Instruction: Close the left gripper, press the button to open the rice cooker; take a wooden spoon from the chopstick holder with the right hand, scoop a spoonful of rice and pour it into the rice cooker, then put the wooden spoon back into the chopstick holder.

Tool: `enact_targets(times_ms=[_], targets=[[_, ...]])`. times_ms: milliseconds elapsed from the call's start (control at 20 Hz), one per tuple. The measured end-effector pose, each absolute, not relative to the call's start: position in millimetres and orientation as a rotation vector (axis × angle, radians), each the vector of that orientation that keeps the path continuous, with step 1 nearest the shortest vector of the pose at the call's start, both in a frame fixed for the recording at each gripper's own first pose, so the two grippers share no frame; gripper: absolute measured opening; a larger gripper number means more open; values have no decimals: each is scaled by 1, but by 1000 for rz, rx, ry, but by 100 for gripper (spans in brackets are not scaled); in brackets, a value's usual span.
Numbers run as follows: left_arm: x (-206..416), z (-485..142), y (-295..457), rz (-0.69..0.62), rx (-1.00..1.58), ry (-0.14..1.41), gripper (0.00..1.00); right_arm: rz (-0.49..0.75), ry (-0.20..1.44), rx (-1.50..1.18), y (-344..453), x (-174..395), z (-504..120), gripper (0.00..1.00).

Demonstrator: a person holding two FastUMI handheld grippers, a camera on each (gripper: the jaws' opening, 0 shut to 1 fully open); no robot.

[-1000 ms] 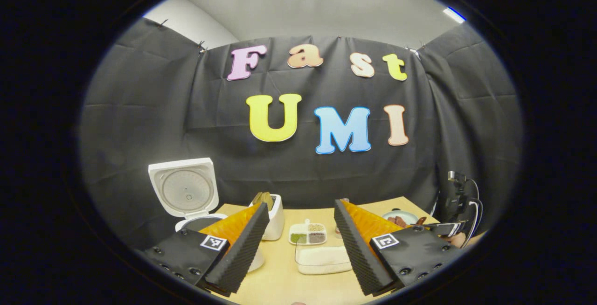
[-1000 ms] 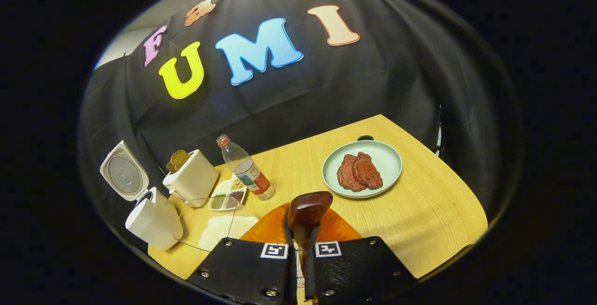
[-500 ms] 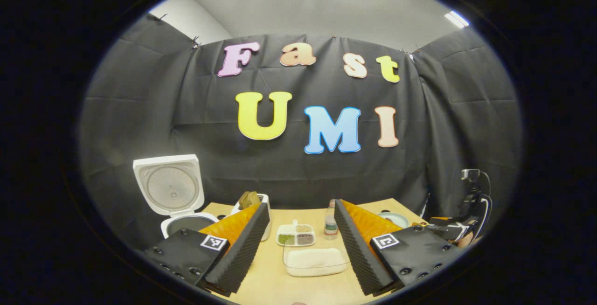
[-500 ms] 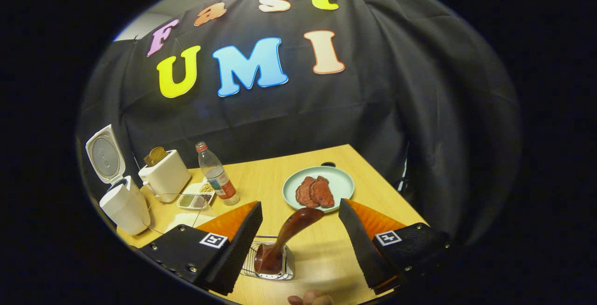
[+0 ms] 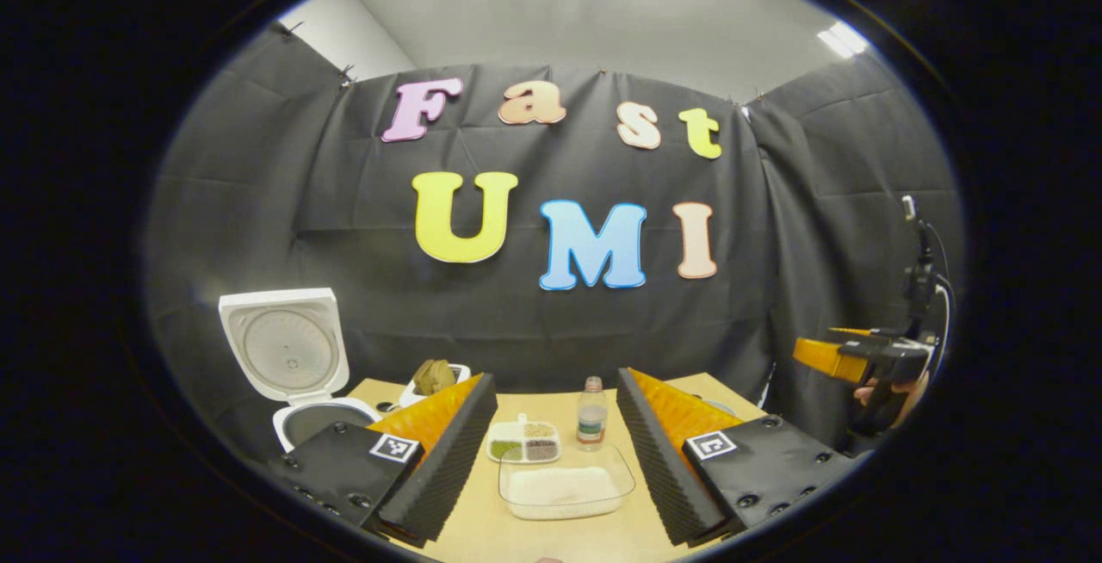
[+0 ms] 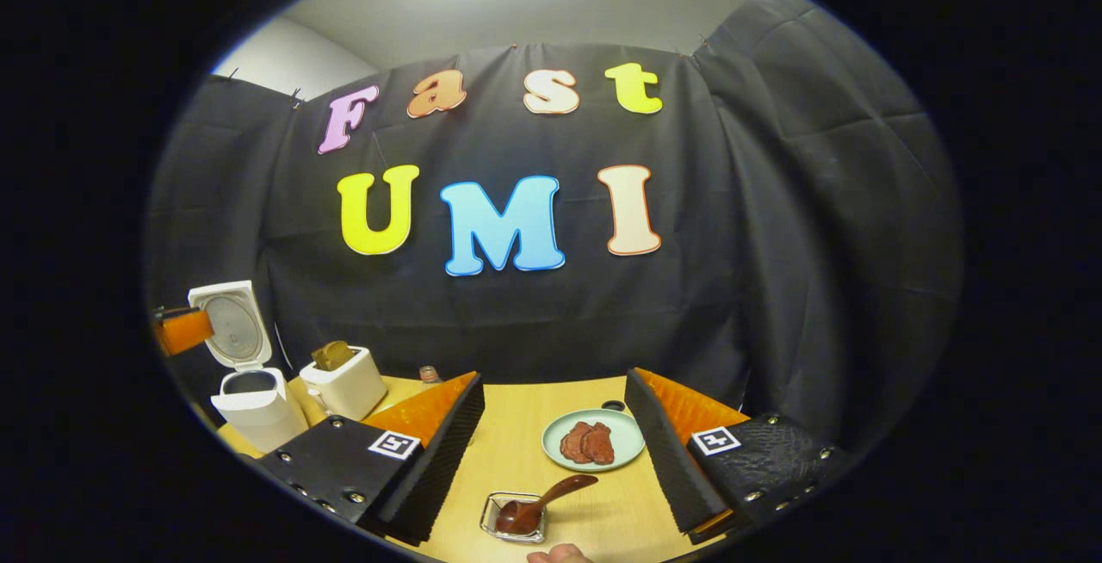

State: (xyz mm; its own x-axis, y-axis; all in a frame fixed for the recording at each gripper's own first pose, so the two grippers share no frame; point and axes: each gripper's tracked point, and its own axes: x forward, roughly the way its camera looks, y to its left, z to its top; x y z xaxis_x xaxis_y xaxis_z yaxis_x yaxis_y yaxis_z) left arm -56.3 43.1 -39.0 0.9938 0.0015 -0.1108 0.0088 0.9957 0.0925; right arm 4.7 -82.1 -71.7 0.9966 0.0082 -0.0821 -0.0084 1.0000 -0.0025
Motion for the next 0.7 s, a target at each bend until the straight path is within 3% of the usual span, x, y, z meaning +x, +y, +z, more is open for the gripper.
enact_targets(times_ms=[700], targets=[[-32, 8, 193, 134, 70, 93, 97, 50, 25, 26, -12, 14, -23, 96]])
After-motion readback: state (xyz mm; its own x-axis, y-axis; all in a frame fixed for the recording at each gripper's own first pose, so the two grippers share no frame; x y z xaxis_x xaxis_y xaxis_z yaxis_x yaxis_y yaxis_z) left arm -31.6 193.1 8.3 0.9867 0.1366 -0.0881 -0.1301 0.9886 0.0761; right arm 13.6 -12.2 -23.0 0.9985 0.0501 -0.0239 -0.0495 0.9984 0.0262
